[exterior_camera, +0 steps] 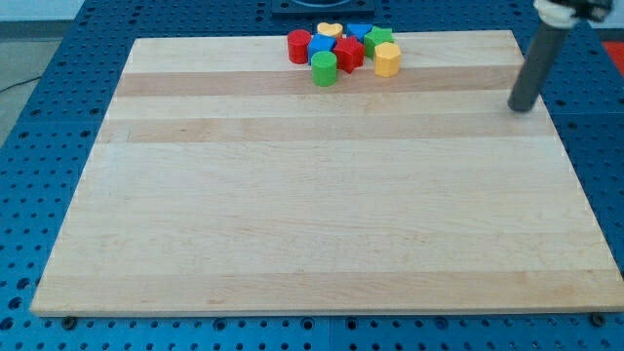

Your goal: Move your arm to the bottom right

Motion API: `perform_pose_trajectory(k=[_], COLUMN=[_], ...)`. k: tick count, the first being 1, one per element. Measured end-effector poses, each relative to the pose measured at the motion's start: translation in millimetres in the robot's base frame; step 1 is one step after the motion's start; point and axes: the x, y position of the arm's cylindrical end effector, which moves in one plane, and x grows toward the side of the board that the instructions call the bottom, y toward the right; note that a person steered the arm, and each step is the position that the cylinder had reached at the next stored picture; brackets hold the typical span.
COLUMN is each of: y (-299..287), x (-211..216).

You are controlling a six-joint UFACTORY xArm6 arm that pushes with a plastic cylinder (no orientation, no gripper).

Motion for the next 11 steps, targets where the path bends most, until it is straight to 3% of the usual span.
perform_pose_trajectory(k=[2, 3, 4, 10, 11], y=[6.4, 19.0, 25.5, -2.3, 47.1], x=[103.7, 181.2, 211.3, 213.3, 149.3])
